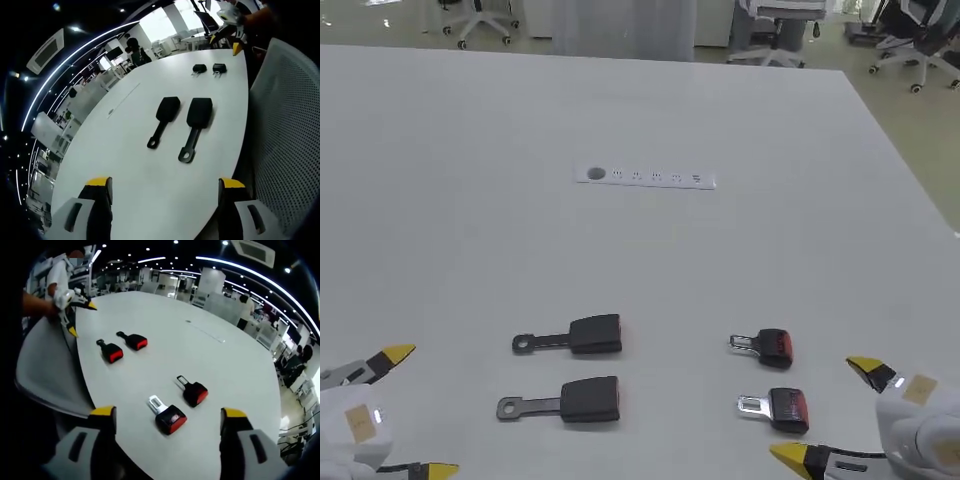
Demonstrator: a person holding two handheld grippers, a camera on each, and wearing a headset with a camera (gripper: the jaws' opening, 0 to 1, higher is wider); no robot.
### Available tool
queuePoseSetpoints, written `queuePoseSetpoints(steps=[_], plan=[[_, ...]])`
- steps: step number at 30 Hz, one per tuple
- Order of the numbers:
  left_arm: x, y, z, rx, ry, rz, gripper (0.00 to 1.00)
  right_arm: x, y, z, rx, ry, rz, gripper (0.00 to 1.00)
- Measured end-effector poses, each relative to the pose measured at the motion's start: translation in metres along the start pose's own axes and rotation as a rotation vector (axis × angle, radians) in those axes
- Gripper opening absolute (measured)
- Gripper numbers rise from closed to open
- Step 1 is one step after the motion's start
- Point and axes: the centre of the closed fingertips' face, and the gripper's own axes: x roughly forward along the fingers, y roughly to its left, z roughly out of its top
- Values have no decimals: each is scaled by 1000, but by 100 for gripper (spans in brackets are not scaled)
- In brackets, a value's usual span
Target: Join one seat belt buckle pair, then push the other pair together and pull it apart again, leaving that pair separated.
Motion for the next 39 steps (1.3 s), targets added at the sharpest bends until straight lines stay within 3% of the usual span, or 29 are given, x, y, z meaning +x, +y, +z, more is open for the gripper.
queuePoseSetpoints(steps=[18,28,32,35,37,39], plan=[[0,0,-2,2,8,2,89,-4,-4,-3,-24,18,-14,84],[0,0,-2,14,11,4,87,-3,1,-7,-19,20,-12,82],[0,-2,-2,21,12,-15,87,-2,3,-16,-39,72,5,79],[0,2,-2,-19,13,-18,86,-5,3,-16,-47,67,10,75],[0,6,-9,16,45,-19,85,-8,4,-16,-56,75,32,68],[3,5,-9,-2,61,-42,84,-10,3,-16,-66,74,39,66]])
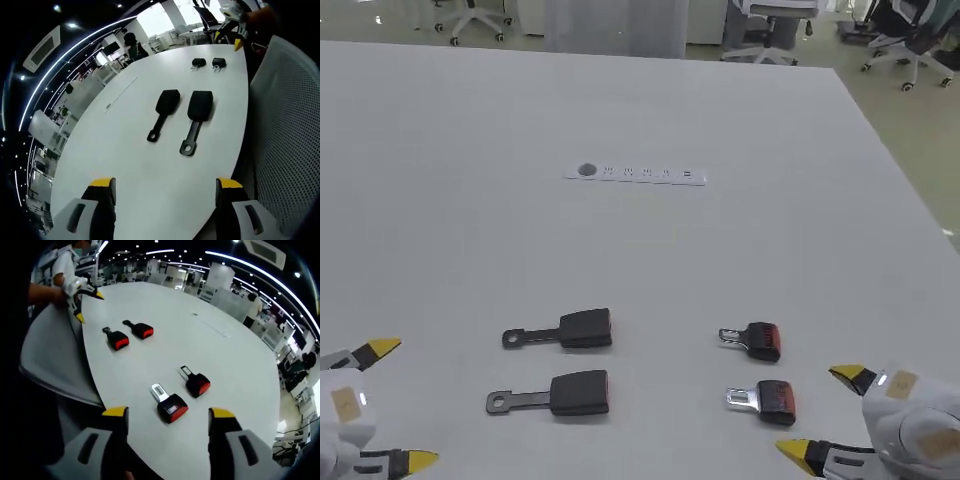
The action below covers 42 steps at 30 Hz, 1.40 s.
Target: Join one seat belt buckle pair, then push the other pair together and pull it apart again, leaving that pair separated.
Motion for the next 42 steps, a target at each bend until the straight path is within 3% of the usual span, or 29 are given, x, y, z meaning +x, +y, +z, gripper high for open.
queuePoseSetpoints(steps=[3,6,8,12,13,15,18,21,25,30,36,42], plan=[[2,2,8,-24,-11,-44,77,-2,-4,1,-17,-5,10,63],[8,3,27,-96,-38,-86,69,-3,-6,0,-41,-5,30,60],[14,-2,35,-107,-34,-113,69,-2,-3,0,-56,-1,57,57],[31,-27,53,-42,-6,-219,69,2,-1,-1,-78,5,84,50],[34,-30,56,-31,-3,-229,68,5,3,-2,-86,13,116,46],[40,-38,63,-11,-2,-265,67,9,2,-2,-97,9,124,45],[52,-40,68,13,1,-295,66,15,2,-4,-117,20,150,46],[63,-47,81,20,-21,-322,63,24,0,-7,-145,35,177,45],[78,-56,90,31,-18,-361,61,32,-2,-11,-177,55,214,42],[90,-69,91,45,5,-415,59,46,-9,-16,-231,80,237,42],[104,-76,96,60,10,-446,52,57,-9,-20,-278,112,286,42],[115,-79,103,119,21,-485,47,68,-11,-25,-314,148,317,42]])
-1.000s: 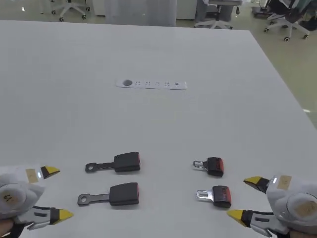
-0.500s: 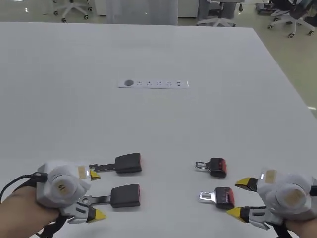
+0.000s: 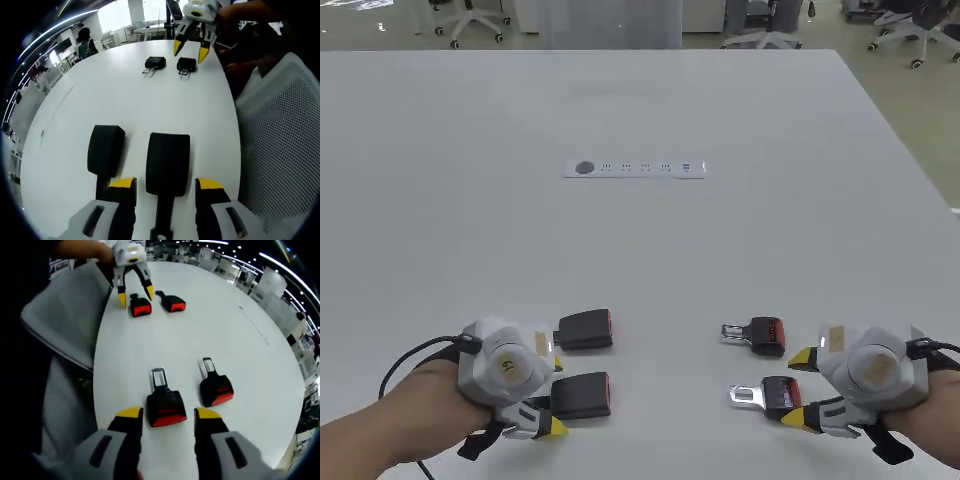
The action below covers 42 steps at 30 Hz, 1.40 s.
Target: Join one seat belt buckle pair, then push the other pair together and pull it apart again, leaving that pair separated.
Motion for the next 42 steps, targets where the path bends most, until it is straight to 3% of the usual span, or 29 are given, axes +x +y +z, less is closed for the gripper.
queuePoseSetpoints(steps=[6,10,12,13,14,15,16,21,25,29,37,40,42], plan=[[5,0,3,27,18,-42,38,8,-1,-2,-13,21,29,41],[7,-4,2,45,33,-74,35,16,5,-6,-34,51,75,36],[8,-4,3,48,35,-78,35,18,3,-5,-41,45,72,36],[8,-4,3,51,35,-82,35,18,4,-5,-90,57,78,35],[8,-4,3,69,32,-88,35,18,2,-8,-199,91,84,35],[8,-5,3,81,28,-89,35,17,6,-9,-192,109,104,35],[8,-5,3,84,23,-94,35,19,6,-7,-137,105,111,34],[9,-5,4,89,36,-104,34,21,5,-8,-114,138,160,34],[10,-6,5,124,56,-124,34,21,6,-8,-120,143,170,34],[10,-7,5,141,66,-131,34,21,6,-8,-102,123,159,34],[10,-6,5,159,67,-143,34,22,4,-4,-18,21,131,34],[11,-7,6,168,82,-144,34,25,5,3,12,-16,120,34],[11,-7,6,171,88,-145,34,28,9,11,-6,-35,114,34]])
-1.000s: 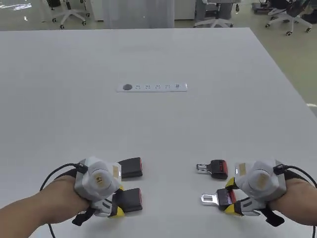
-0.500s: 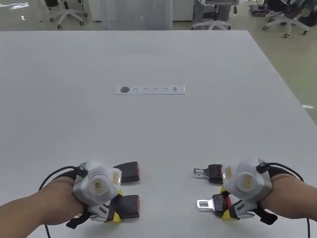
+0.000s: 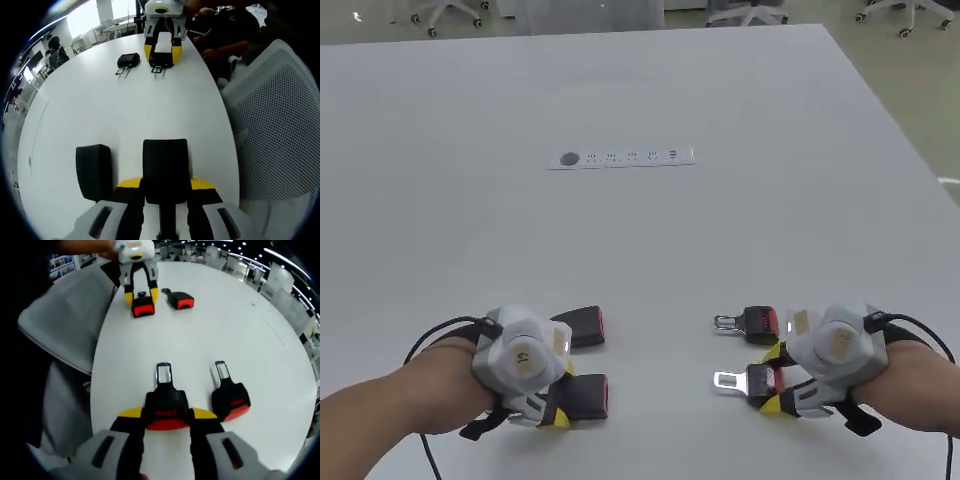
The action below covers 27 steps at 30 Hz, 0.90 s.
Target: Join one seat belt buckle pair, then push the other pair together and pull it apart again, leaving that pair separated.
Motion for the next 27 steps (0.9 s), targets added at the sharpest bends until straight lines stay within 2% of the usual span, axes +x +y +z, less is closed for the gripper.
queuePoseSetpoints(steps=[8,17,27], plan=[[0,0,0,-1,6,1,34,18,7,32,-19,-44,-6,34],[-1,0,0,0,20,2,34,43,24,73,-44,-85,-7,34],[-1,0,-1,5,28,1,34,61,31,104,-72,-70,9,34]])
